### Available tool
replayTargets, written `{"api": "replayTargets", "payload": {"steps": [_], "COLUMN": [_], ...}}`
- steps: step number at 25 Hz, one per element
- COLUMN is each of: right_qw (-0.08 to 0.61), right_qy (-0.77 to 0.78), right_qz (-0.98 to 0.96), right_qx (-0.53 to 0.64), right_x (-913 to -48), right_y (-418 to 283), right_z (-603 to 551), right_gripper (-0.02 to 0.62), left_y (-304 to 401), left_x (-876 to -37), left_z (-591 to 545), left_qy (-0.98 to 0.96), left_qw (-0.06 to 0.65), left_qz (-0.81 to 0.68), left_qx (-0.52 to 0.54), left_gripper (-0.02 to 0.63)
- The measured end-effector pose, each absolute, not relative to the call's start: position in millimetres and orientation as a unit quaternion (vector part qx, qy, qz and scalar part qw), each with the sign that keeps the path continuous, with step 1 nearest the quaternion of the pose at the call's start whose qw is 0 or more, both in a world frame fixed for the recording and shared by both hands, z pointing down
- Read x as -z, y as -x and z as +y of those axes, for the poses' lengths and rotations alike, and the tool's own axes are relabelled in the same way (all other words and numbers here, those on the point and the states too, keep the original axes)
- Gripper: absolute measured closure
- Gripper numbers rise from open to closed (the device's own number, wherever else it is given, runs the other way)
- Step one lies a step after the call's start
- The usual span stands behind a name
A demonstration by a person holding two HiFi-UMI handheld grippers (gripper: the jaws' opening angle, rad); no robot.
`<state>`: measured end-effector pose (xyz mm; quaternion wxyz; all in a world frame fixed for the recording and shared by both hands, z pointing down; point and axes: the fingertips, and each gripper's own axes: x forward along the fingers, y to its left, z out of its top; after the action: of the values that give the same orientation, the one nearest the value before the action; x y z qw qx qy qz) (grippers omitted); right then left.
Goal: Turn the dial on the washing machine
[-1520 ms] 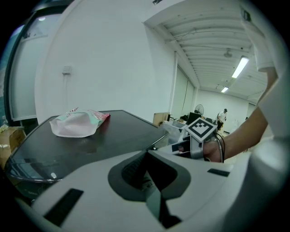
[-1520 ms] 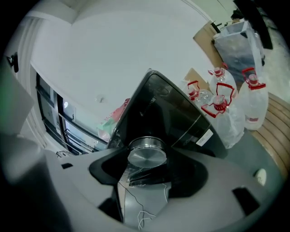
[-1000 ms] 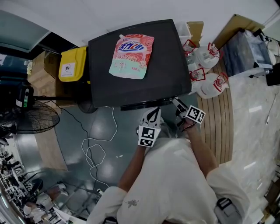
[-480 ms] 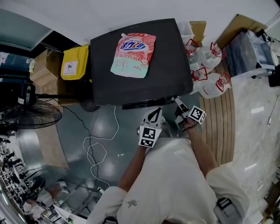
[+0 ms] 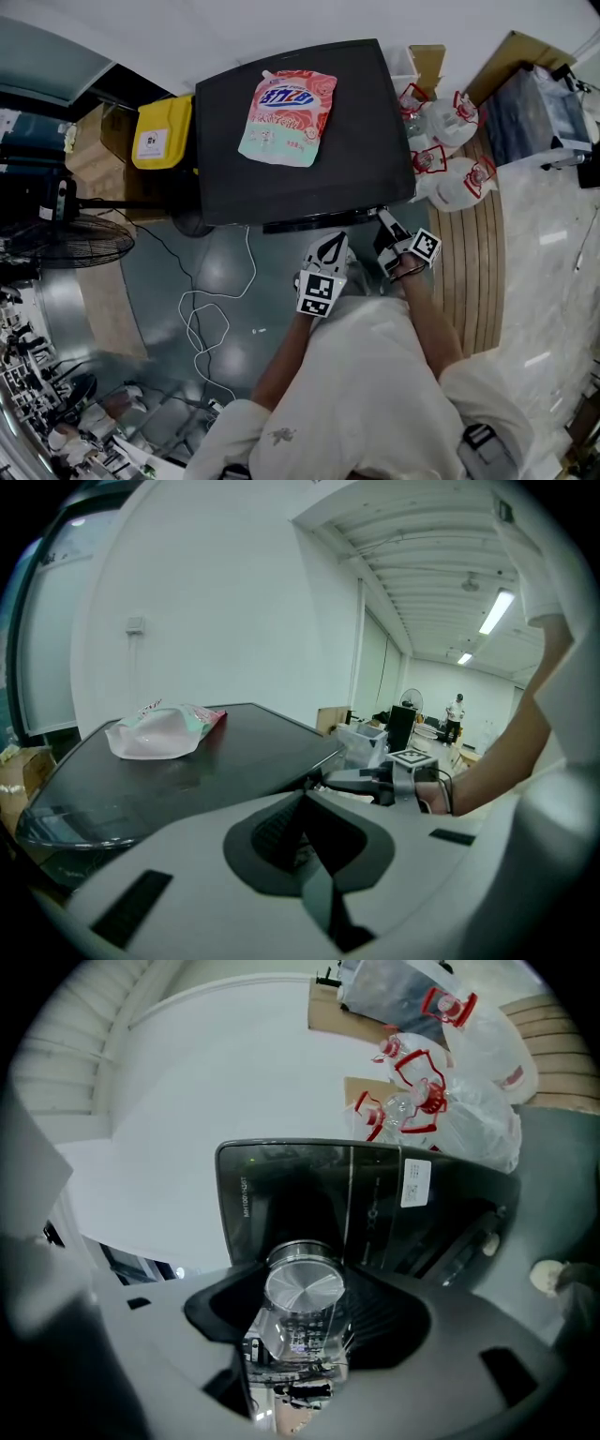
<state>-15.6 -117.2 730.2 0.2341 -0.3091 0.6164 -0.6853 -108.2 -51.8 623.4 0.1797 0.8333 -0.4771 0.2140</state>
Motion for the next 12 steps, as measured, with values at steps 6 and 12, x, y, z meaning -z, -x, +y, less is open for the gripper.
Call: {"api": "replayTargets", "payload": {"steps": [6,12], "right_qw": [0.264,0.255], "right_qy": [0.301,0.312], "right_qz": [0.592,0.597], "right_qx": [0.7,0.694], "right_x": [-732.1,-731.9], "right_y": [15.0,13.7], "right_z": [-116.4,-117.7], "right_gripper": [0.319,0.314], "left_y": [110.7,112.8], "left_x": [-625.1,-625.7], "left_z": [-49.5,-48.0], "left_qy": [-0.832,-0.83], "left_qw": [0.181,0.182], "left_qz": [-0.48,-0.482], "left_qx": [-0.214,-0.213], "left_gripper": [0.594,0.594]}}
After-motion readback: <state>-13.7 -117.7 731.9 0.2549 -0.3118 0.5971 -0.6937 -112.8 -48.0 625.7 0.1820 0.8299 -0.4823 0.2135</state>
